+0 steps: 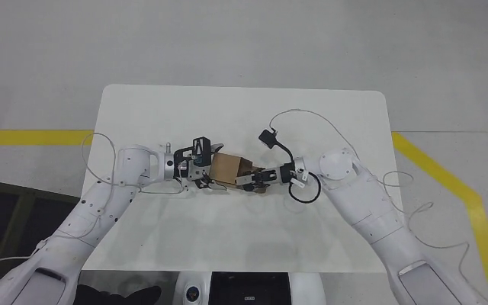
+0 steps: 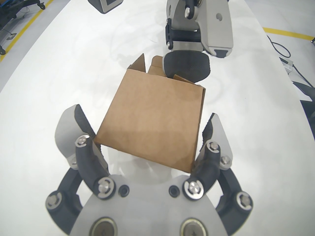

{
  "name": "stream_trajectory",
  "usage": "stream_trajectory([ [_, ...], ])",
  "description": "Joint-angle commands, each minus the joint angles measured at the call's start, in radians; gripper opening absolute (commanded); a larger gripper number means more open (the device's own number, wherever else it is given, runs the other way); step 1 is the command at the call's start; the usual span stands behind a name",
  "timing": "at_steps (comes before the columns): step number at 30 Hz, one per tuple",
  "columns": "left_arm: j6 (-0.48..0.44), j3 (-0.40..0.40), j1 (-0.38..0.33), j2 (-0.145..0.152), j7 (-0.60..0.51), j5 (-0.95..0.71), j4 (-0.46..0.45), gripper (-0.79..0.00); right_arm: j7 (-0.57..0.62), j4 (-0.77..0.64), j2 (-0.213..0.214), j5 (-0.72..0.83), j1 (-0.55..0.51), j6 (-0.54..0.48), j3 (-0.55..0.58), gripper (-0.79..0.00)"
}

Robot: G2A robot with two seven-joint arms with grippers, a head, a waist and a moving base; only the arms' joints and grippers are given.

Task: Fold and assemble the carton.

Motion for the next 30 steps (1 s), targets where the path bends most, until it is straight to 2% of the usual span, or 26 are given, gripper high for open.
stream_trajectory([
  [1, -0.002, -0.003, 0.002, 0.000, -0.001, 0.001, 0.001, 0.000, -0.007, 0.018, -0.008, 0.011, 0.013, -0.005, -0.015, -0.431],
  [17, -0.011, -0.016, 0.012, -0.002, -0.011, 0.003, -0.003, 0.000, 0.003, 0.146, -0.051, 0.069, 0.080, -0.081, -0.075, -0.428],
  [30, -0.010, -0.028, 0.014, -0.004, -0.017, 0.010, -0.004, 0.000, 0.060, 0.115, -0.009, 0.009, 0.072, -0.067, 0.014, -0.413],
])
